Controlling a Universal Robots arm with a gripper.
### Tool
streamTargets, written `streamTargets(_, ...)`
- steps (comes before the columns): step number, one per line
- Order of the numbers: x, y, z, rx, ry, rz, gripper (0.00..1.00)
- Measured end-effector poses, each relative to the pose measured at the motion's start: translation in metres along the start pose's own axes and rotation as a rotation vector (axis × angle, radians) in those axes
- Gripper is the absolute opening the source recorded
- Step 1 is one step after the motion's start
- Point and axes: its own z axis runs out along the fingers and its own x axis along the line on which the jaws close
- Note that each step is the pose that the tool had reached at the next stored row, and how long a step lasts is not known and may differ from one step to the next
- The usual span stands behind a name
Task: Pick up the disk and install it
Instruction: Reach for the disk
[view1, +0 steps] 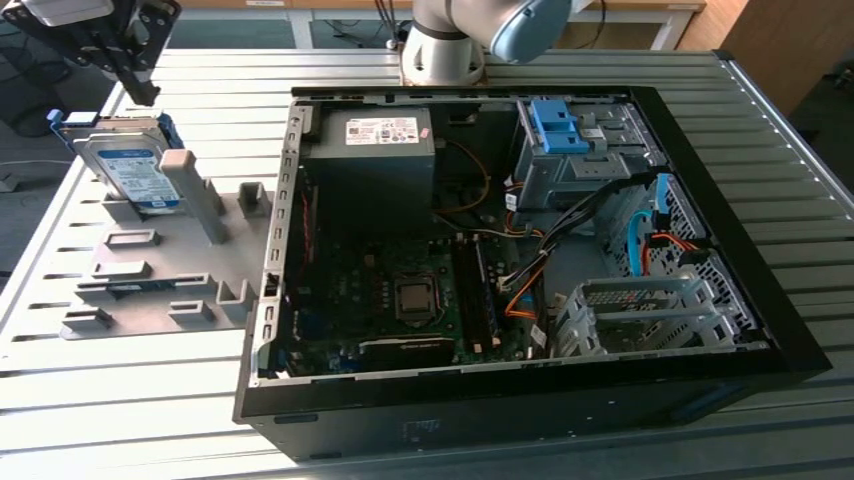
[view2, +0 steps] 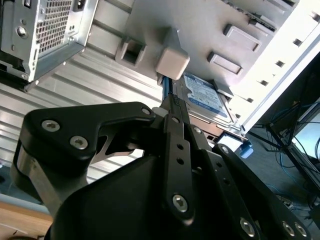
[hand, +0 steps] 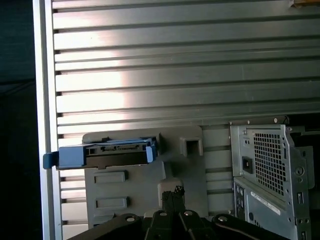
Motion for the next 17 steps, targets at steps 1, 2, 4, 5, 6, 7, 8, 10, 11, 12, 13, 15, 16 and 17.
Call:
streamTargets(1,0.0022,-0.0002,0.0,0.0,0.0,0.0,0.11)
streamTargets(2,0.0047,-0.0004,0.0,0.0,0.0,0.0,0.11)
streamTargets(4,0.01,-0.0008,-0.0001,0.0001,0.0001,0.0,0.11)
streamTargets(5,0.0124,-0.001,-0.0001,0.0,0.0,0.0,0.11)
streamTargets(6,0.0146,-0.0012,-0.0002,0.0001,0.0001,0.0,0.11)
streamTargets(7,0.017,-0.0013,-0.0002,0.0001,0.0001,0.0,0.11)
streamTargets(8,0.0204,-0.0016,-0.0001,0.0,0.0,0.0,0.11)
streamTargets(10,0.027,-0.0022,-0.0001,0.0,0.0,0.0,0.11)
streamTargets(11,0.0305,-0.0025,0.0,0.0,0.0001,0.0,0.11)
streamTargets(12,0.0339,-0.0026,0.0,0.0,0.0,0.0,0.11)
streamTargets(13,0.0377,-0.0023,0.0001,0.0,0.0,0.0,0.11)
streamTargets(15,0.0452,-0.0013,0.0004,0.0001,0.0001,0.0,0.11)
streamTargets(16,0.0476,0.0006,0.0006,-0.0001,-0.0001,0.0,0.11)
streamTargets(17,0.0484,0.0034,0.0007,0.0007,0.0,0.0,0.11)
